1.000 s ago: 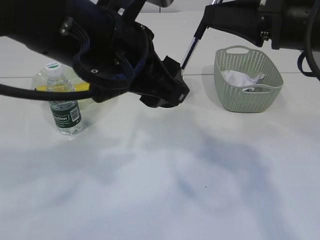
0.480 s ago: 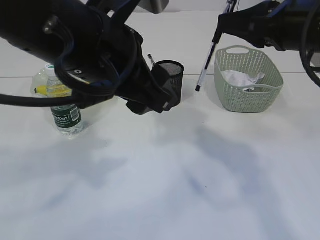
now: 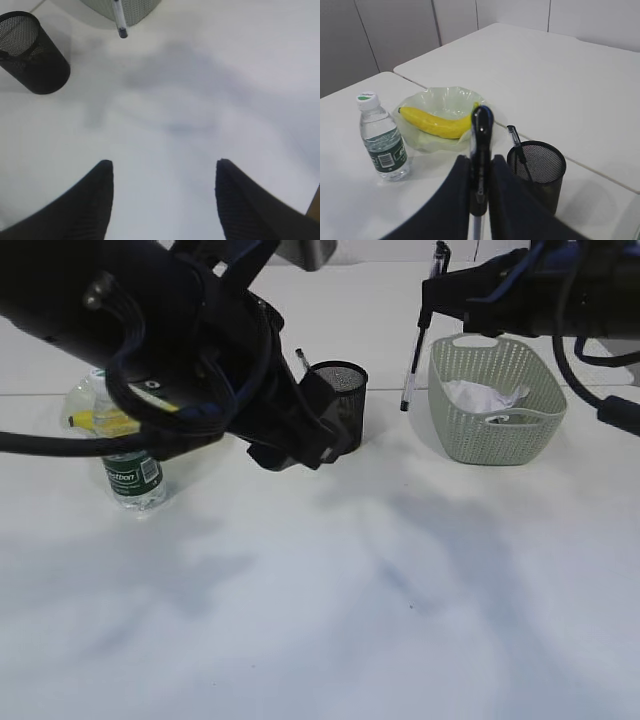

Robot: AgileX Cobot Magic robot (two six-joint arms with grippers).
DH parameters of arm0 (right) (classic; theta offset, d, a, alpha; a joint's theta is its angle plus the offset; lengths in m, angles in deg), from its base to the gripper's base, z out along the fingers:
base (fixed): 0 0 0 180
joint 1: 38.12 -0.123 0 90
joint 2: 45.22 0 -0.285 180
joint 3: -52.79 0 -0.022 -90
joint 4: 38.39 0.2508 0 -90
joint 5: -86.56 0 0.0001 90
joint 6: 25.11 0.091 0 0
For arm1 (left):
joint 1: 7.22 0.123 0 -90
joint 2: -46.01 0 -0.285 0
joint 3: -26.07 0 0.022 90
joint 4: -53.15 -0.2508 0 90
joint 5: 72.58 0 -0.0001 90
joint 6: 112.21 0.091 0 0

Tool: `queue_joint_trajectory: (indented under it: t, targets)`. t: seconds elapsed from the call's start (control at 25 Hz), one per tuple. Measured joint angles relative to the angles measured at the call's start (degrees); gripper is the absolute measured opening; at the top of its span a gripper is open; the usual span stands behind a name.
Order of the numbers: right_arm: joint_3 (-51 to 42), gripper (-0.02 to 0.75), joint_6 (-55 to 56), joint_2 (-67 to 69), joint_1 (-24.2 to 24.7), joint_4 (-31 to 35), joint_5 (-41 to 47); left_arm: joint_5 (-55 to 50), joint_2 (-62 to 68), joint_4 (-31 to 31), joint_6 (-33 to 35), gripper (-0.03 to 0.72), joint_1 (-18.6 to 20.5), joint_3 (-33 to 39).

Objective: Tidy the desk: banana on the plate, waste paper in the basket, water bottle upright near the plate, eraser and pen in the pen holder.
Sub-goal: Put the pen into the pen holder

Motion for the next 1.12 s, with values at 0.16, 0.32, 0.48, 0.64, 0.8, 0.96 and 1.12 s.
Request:
queue_joint_trajectory:
  t: [0.16,0.32,0.48,0.64,0.8,0.96,1.12]
  targets:
    - [4.1,0.049,-2.9,4.8,0.0,0.0,0.0,-0.7,0.0,-0.9,0.0,0.479,0.0,0.0]
    - [8.5,0.049,-4.2,9.8,0.0,0.1,0.1,-0.8,0.0,-1.7,0.0,0.468,0.0,0.0]
    - [13.0,0.049,-4.7,14.5,0.0,0.1,1.0,-0.8,0.0,-3.0,0.0,0.464,0.0,0.0]
    - [18.2,0.049,-4.8,18.7,-0.9,0.1,1.1,-1.0,0.0,-3.3,0.0,0.464,0.9,0.0]
    - [23.8,0.049,-4.8,23.4,-2.0,0.1,1.1,-2.0,0.0,-3.3,0.0,0.464,3.8,0.0]
    - [28.6,0.049,-4.8,27.5,-2.6,0.1,1.1,-2.1,0.0,-3.3,0.0,0.464,6.1,0.0]
    - [32.5,0.049,-4.9,31.0,-3.3,0.1,-0.2,-2.1,0.0,-3.3,0.0,0.464,7.5,0.0]
